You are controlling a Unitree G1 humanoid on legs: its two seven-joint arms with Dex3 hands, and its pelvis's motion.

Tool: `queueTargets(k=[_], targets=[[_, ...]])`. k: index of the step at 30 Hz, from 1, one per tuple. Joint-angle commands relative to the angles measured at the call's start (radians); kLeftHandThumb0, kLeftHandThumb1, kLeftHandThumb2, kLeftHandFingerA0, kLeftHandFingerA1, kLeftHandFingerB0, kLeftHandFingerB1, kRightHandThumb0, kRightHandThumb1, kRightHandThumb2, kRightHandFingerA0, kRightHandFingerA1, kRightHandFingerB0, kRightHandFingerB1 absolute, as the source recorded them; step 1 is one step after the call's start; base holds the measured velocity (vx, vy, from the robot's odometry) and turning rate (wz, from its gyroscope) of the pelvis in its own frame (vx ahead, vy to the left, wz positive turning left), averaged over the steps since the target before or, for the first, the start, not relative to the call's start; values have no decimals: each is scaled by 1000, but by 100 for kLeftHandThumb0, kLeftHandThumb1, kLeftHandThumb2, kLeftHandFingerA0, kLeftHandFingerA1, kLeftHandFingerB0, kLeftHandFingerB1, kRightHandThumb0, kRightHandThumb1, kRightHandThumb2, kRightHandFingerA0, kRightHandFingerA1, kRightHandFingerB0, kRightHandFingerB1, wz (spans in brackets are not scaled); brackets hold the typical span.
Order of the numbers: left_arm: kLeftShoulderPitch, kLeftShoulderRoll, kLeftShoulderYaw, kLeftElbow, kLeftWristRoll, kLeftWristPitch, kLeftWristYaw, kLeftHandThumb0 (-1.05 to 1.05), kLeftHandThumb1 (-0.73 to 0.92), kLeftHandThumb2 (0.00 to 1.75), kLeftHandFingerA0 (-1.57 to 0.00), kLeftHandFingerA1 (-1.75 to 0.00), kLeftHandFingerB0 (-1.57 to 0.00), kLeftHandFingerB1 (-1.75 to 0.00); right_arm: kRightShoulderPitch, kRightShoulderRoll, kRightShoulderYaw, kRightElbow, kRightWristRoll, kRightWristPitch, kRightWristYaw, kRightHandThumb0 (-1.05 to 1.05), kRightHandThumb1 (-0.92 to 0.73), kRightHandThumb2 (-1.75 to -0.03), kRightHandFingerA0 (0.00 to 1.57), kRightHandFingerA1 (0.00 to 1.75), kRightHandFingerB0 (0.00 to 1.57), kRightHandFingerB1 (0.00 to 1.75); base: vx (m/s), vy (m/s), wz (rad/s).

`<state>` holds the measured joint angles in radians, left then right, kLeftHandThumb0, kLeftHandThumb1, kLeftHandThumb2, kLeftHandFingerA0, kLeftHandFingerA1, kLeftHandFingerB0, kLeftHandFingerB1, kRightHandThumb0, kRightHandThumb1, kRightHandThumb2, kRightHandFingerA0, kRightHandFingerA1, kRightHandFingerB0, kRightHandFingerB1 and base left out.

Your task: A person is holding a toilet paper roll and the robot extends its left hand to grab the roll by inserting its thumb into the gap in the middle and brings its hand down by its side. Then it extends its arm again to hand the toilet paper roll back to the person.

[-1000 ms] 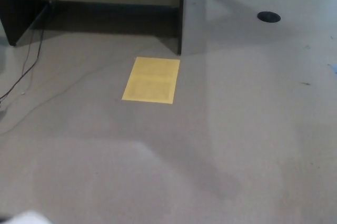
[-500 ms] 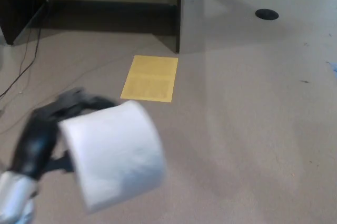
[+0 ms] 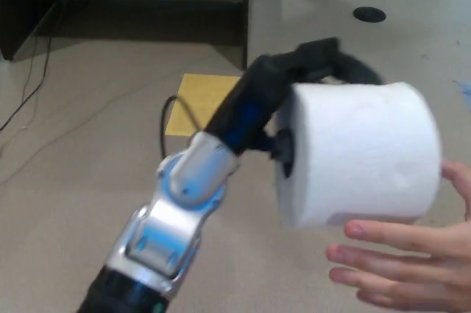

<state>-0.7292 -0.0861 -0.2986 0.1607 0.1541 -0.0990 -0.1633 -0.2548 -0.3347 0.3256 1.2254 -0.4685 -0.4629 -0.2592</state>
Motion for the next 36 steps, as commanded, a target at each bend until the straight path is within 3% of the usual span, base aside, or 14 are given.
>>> queueTargets(k=[1,8,13,15,16,17,18,19,20,21,22,23,31,36], targets=[[-62,-42,-30,-1,69,83,36,-12,66,85,-104,-136,-85,-114,-25,0,-6,7,4,9,11,-45,-73,-63,63,49,48,40,0,0,0],[-33,-63,-111,-58,124,117,17,-14,70,79,-89,-145,-79,-118,-41,5,5,9,-6,21,2,-43,-72,-62,63,48,50,40,0,0,0],[38,-44,-135,-126,137,120,8,-14,69,81,-86,-141,-79,-121,-39,19,19,8,-12,24,11,-45,-73,-62,62,48,49,40,0,0,0],[59,-42,-135,-144,133,140,1,-10,71,74,-99,-113,-85,-88,-46,18,18,11,-10,28,17,-45,-73,-62,64,50,50,40,0,0,0],[67,-42,-135,-152,134,145,2,-11,76,63,-104,-101,-78,-56,-46,18,17,11,-8,27,20,-44,-72,-62,65,50,51,41,0,0,0],[75,-41,-135,-154,139,139,9,-18,71,61,-94,-83,-63,-43,-47,16,17,11,-8,28,22,-45,-72,-62,64,50,52,41,0,0,0],[78,-39,-132,-152,142,132,14,-18,71,61,-94,-83,-63,-43,-50,15,20,11,-12,32,19,-45,-72,-62,64,50,52,41,0,0,0],[83,-36,-130,-149,148,117,24,-27,60,58,-79,-53,-41,-34,-52,15,19,11,-11,33,21,-45,-72,-62,64,50,53,41,0,0,0],[81,-25,-131,-151,160,124,19,-46,45,67,-40,-49,-16,-35,-55,15,18,12,-11,35,23,-45,-72,-62,64,49,52,41,0,0,0],[73,-10,-134,-160,178,151,6,-51,47,55,-24,-34,-3,-20,-60,15,18,12,-11,38,25,-45,-72,-62,65,52,52,41,0,0,0],[69,-1,-133,-170,183,170,-7,-58,38,73,-10,-36,0,-11,-62,16,19,12,-12,41,26,-46,-73,-62,64,52,52,40,0,0,0],[67,6,-128,-185,178,193,-23,-65,42,74,-4,-13,0,0,-64,16,19,12,-12,44,27,-46,-73,-62,62,51,52,41,0,0,0],[54,80,-81,-247,133,248,-107,-71,44,78,0,0,0,0,-64,9,21,11,-16,33,28,-47,-74,-63,61,49,51,41,0,0,0],[28,148,1,-247,45,236,-185,-62,40,76,0,0,0,-4,-71,9,20,13,-16,41,31,-47,-74,-62,62,49,52,41,0,0,0]])
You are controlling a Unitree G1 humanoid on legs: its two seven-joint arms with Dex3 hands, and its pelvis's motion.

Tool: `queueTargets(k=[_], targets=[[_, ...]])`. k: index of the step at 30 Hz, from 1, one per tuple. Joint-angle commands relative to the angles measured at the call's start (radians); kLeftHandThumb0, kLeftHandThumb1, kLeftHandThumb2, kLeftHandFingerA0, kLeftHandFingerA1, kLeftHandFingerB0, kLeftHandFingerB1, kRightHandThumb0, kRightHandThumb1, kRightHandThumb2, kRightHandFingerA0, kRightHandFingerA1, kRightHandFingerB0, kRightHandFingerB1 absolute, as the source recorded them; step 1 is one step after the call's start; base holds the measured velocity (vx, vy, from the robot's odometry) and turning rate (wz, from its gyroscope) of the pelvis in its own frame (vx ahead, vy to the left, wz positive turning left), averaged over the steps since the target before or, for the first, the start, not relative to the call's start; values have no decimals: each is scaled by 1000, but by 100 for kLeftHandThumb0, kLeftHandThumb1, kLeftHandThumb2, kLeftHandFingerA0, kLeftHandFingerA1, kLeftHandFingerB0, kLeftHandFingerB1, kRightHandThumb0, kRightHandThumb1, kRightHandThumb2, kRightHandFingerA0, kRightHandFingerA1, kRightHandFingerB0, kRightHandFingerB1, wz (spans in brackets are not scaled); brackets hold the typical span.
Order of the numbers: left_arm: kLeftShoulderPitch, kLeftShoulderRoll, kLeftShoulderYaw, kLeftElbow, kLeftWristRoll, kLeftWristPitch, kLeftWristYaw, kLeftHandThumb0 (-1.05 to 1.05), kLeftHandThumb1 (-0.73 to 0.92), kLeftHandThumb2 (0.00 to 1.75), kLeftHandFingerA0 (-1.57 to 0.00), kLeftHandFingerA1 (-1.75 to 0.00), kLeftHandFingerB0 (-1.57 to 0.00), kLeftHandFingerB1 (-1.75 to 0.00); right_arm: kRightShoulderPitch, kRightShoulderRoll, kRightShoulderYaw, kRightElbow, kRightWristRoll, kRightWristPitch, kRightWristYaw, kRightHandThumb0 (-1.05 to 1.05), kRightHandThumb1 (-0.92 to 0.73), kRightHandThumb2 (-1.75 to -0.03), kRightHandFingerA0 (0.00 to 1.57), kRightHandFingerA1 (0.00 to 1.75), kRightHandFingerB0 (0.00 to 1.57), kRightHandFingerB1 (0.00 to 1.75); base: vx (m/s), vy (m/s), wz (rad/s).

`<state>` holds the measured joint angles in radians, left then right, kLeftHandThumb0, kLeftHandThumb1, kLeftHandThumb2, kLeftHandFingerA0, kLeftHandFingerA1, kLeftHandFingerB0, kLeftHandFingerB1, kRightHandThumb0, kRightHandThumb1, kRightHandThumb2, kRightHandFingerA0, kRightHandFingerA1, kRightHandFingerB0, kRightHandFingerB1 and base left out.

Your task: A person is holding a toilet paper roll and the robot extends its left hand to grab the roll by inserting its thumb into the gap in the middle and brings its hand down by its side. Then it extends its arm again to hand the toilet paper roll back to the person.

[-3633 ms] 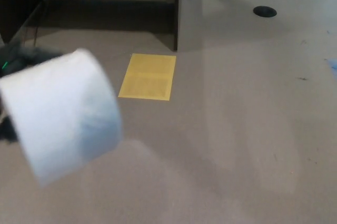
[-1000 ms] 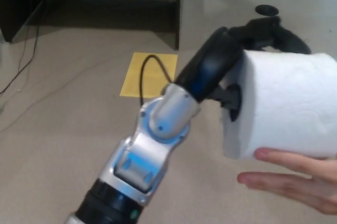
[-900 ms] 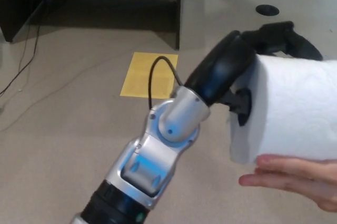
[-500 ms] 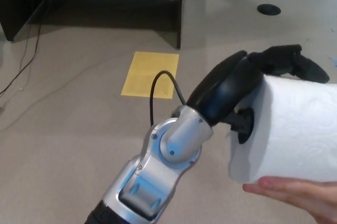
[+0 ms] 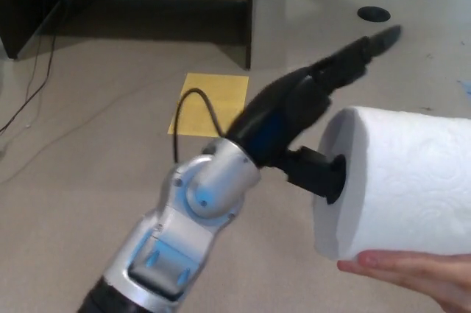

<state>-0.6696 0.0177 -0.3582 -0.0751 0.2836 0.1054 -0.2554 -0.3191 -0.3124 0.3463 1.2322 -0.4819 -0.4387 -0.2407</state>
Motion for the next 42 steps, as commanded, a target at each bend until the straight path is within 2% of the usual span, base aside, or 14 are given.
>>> queueTargets(k=[1,4,5,13,18,19,20,22,23,26,27,28,35,42], targets=[[-40,68,97,-8,-130,26,-129,-65,39,53,0,0,0,0,-7,-13,0,4,-4,18,12,-48,-74,-63,61,49,52,41,0,0,0],[-48,132,140,-27,-154,25,-179,-67,41,53,0,0,0,0,-5,-12,-2,7,-3,18,13,-47,-74,-62,62,49,53,42,0,0,0],[-49,172,178,-30,-185,8,-206,-62,39,75,0,0,0,-1,-5,-12,-2,5,-3,19,14,-46,-74,-63,60,49,52,41,0,0,0],[16,340,380,-79,-375,101,-339,-56,38,72,0,-2,0,-5,-18,-9,-1,7,-3,31,19,-48,-73,-63,61,50,53,42,0,0,0],[218,407,549,-104,-452,31,-350,-46,33,71,-1,-20,0,-11,-20,-21,-2,7,-3,20,21,-46,-73,-62,60,48,53,42,0,0,0],[299,408,595,-104,-457,-9,-342,-44,36,51,-3,-26,0,-12,-22,-22,-12,8,7,19,31,-46,-73,-62,60,48,53,42,0,0,0],[367,403,635,-73,-465,-77,-345,-41,31,69,-1,-29,0,-14,-25,-23,-15,10,10,15,32,-45,-73,-62,60,48,53,42,0,0,0],[469,388,684,-34,-472,-151,-346,-39,29,68,-2,-34,-1,-16,-28,-31,-14,8,3,16,24,-46,-73,-62,62,50,54,42,0,0,0],[495,385,695,-19,-472,-171,-347,-37,39,52,-9,-30,0,-22,-29,-31,-13,8,2,18,23,-46,-73,-62,62,49,54,42,0,0,0],[645,355,727,35,-406,-231,-275,-29,39,58,-9,-35,-4,-21,-27,-44,-10,4,-6,15,7,-46,-73,-62,64,50,54,43,0,0,0],[681,341,736,120,-379,-331,-249,-11,35,84,-2,-50,0,-48,-28,-44,-17,6,1,15,9,-45,-73,-62,64,50,54,43,0,0,0],[708,326,739,173,-359,-371,-217,-13,43,55,-14,-34,-13,-27,-28,-47,-19,7,3,13,9,-45,-73,-62,63,50,54,43,0,0,0],[796,350,688,562,-168,-607,5,-14,48,55,-24,-34,-23,-29,-19,-49,-24,6,7,17,10,-45,-74,-63,61,48,54,42,0,0,0],[805,415,539,814,12,-592,251,-24,45,58,-32,-38,-26,-33,-7,-55,-28,4,13,9,15,-45,-74,-62,62,49,54,43,0,0,0]])
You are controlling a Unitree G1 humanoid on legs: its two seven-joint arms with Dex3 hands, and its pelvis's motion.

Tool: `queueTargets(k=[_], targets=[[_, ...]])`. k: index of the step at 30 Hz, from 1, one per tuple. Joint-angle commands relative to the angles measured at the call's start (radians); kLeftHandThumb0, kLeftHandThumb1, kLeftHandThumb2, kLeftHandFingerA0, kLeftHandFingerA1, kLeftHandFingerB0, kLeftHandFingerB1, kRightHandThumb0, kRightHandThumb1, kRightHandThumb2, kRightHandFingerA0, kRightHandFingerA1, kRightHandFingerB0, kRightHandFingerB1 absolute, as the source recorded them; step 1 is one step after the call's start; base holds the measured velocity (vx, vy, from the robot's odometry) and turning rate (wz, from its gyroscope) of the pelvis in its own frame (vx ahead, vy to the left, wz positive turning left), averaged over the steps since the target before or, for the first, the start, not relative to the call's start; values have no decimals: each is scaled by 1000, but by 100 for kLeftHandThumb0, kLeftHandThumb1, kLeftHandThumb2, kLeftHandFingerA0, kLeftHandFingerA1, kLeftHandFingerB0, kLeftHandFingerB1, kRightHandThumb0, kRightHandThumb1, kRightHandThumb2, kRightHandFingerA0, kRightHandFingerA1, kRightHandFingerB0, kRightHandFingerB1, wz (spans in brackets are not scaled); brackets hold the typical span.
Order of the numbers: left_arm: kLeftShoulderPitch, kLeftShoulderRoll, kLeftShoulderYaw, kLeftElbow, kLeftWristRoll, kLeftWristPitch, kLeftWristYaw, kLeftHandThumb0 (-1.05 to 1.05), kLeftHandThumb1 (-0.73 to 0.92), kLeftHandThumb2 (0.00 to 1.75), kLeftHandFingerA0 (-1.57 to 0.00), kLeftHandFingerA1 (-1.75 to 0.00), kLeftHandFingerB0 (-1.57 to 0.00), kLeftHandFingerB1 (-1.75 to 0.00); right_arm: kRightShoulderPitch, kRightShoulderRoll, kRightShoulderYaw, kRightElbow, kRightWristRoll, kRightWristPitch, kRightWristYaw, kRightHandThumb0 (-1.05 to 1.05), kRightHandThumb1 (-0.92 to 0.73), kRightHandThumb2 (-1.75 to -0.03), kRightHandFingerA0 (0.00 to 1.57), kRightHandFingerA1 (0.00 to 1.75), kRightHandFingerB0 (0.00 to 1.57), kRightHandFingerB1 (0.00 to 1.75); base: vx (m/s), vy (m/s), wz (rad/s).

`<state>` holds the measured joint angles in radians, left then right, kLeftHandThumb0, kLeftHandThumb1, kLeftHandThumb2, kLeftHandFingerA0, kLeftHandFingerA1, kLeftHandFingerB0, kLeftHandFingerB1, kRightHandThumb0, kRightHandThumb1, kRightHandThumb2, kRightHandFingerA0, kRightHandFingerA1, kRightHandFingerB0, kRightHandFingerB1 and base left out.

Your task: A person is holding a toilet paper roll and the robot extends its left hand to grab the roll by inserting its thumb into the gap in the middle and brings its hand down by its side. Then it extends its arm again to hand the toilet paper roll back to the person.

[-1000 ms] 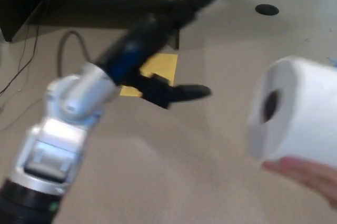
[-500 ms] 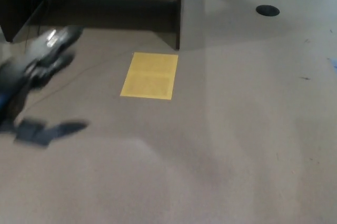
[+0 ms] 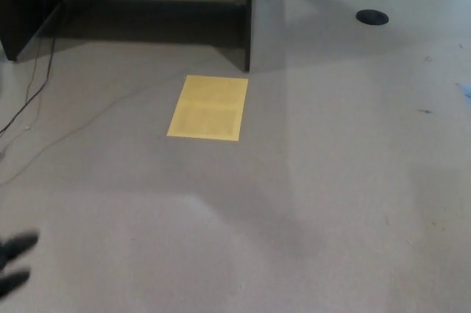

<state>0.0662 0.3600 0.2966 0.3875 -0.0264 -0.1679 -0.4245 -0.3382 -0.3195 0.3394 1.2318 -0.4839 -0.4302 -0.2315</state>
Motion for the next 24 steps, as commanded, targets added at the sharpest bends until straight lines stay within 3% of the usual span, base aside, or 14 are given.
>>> queueTargets(k=[1,6,9,15,24], targets=[[53,81,-135,373,326,-300,422,-25,46,59,-29,-38,-23,-33,8,-48,-25,4,17,4,6,-45,-74,-62,62,49,54,43,0,0,0],[40,90,-153,410,300,-316,429,-17,51,55,-32,-36,-21,-29,7,-44,-30,4,23,2,13,-44,-73,-62,64,52,54,43,0,0,0],[27,85,-143,454,241,-346,384,-16,51,56,-25,-35,-23,-29,2,-40,-31,6,23,5,14,-45,-74,-62,67,55,54,43,0,0,0],[-1,76,-127,519,156,-342,309,-14,53,56,-24,-34,-23,-29,3,-42,-34,3,17,8,18,-45,-74,-62,60,48,54,42,0,0,0],[-70,87,-147,587,151,-339,316,-16,51,57,-31,-36,-28,-31,-19,-47,-41,4,10,14,16,-46,-74,-62,63,51,54,42,0,0,0]])
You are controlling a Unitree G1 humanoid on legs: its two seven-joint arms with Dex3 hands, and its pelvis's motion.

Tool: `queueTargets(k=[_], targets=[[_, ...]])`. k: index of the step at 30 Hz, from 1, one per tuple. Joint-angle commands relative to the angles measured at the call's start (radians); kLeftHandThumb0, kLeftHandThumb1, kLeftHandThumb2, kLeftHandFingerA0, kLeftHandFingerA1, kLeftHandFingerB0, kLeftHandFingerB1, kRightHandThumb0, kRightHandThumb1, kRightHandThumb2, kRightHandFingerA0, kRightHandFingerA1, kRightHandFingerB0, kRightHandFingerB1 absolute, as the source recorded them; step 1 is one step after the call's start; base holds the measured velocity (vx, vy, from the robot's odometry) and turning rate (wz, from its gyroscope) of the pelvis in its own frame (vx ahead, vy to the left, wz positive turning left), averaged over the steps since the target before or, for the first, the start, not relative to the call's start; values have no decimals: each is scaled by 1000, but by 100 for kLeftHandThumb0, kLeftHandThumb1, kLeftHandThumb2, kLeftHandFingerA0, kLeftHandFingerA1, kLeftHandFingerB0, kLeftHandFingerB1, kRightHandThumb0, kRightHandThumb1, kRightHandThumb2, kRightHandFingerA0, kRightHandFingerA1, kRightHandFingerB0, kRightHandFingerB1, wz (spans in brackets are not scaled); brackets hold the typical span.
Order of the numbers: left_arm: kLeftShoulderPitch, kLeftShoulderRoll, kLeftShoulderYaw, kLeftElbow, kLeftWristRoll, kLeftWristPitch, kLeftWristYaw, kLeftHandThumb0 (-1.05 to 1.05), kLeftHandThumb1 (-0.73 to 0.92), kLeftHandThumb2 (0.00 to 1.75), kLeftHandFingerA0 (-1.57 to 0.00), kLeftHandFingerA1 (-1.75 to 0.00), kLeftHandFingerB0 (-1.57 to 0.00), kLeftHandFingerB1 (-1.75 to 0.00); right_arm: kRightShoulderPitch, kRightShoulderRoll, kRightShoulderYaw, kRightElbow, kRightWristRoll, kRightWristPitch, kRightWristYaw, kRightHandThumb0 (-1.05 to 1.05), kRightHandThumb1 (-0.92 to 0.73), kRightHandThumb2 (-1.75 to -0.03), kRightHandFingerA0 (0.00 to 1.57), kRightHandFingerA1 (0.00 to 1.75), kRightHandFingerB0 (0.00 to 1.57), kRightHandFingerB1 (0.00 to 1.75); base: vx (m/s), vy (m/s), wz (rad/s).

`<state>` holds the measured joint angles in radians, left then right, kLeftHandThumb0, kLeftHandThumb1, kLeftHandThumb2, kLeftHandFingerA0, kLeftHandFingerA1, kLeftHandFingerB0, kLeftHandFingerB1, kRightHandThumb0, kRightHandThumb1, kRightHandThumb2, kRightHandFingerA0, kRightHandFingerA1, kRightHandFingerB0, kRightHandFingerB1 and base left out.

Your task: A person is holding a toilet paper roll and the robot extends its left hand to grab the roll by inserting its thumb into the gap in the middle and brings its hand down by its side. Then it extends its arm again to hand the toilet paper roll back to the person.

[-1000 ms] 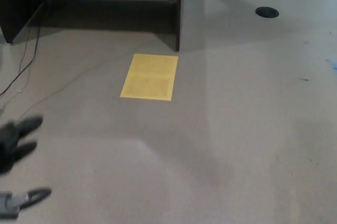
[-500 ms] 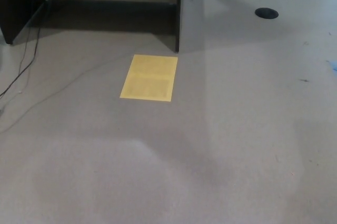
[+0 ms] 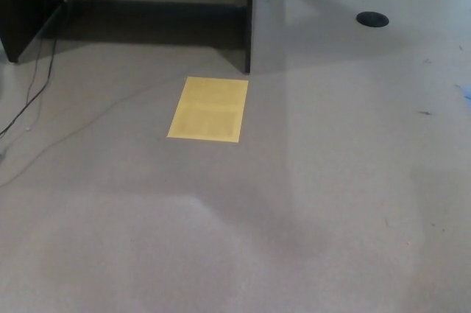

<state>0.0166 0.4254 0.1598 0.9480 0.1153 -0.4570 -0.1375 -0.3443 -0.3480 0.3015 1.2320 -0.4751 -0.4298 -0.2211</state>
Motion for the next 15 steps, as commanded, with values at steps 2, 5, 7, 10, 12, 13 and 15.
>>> queueTargets(k=[2,5,7,10,12,13,15], targets=[[-21,25,-22,29,22,-47,52,-13,34,81,-25,-53,-18,-48,-14,-16,-5,7,5,17,9,-46,-74,-62,63,50,54,42,0,0,0],[-21,30,-38,29,29,-51,64,-14,34,81,-25,-53,-18,-48,-12,-16,-7,8,9,21,13,-45,-74,-62,63,49,54,42,0,0,0],[-16,30,-44,25,26,-47,64,-14,35,81,-25,-53,-19,-48,-4,-18,-7,8,9,17,11,-45,-74,-62,62,48,54,42,0,0,0],[-9,29,-52,31,22,-56,69,-17,52,55,-37,-36,-32,-31,11,-20,-3,6,4,7,-1,-45,-73,-63,61,48,54,42,0,0,0],[-9,32,-61,30,28,-56,73,-21,53,56,-38,-37,-32,-31,15,-21,-8,8,9,4,2,-45,-73,-62,62,50,54,43,0,0,0],[-10,32,-62,32,22,-58,67,-16,53,56,-37,-37,-32,-31,16,-22,-10,7,12,3,6,-45,-74,-62,63,50,54,43,0,0,0],[-11,30,-61,34,15,-59,60,-16,53,56,-37,-37,-32,-31,17,-23,-11,6,14,2,10,-45,-74,-62,63,50,54,43,0,0,0]])
